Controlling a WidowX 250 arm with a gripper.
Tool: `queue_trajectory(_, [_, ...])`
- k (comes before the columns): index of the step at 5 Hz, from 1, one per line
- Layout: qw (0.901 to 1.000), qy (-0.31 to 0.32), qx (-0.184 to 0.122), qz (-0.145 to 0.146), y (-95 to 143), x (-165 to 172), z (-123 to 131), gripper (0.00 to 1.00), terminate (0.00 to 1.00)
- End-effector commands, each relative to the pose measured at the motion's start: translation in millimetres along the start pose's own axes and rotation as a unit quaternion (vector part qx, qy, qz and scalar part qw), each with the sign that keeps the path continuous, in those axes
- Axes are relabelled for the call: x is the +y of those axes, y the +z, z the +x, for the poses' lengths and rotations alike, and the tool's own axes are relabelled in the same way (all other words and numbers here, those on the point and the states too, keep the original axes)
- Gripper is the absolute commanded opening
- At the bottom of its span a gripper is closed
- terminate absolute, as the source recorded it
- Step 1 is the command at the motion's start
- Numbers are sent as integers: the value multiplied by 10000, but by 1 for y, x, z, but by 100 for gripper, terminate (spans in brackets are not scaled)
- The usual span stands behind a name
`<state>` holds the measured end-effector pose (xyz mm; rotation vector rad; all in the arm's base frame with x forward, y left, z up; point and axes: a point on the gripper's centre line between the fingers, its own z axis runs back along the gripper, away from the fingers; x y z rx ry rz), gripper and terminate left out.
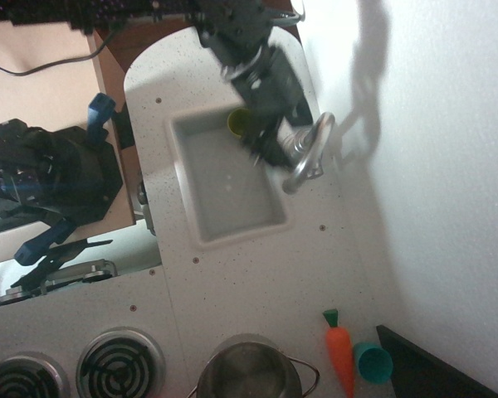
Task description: Turn faucet right
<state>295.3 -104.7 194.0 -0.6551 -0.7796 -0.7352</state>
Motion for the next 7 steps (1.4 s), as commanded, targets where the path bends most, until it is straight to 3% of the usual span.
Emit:
queue_trajectory(1, [9959, -648, -549, -313, -9, -41, 27, 100, 0])
queue_trajectory(3, [9979, -580, -256, -116, 0, -49, 20, 100, 0])
queue_trajectory(6, [9979, -580, -256, -116, 0, -49, 20, 100, 0])
queue_trajectory(7, [9979, -580, -256, -116, 0, -49, 20, 100, 100])
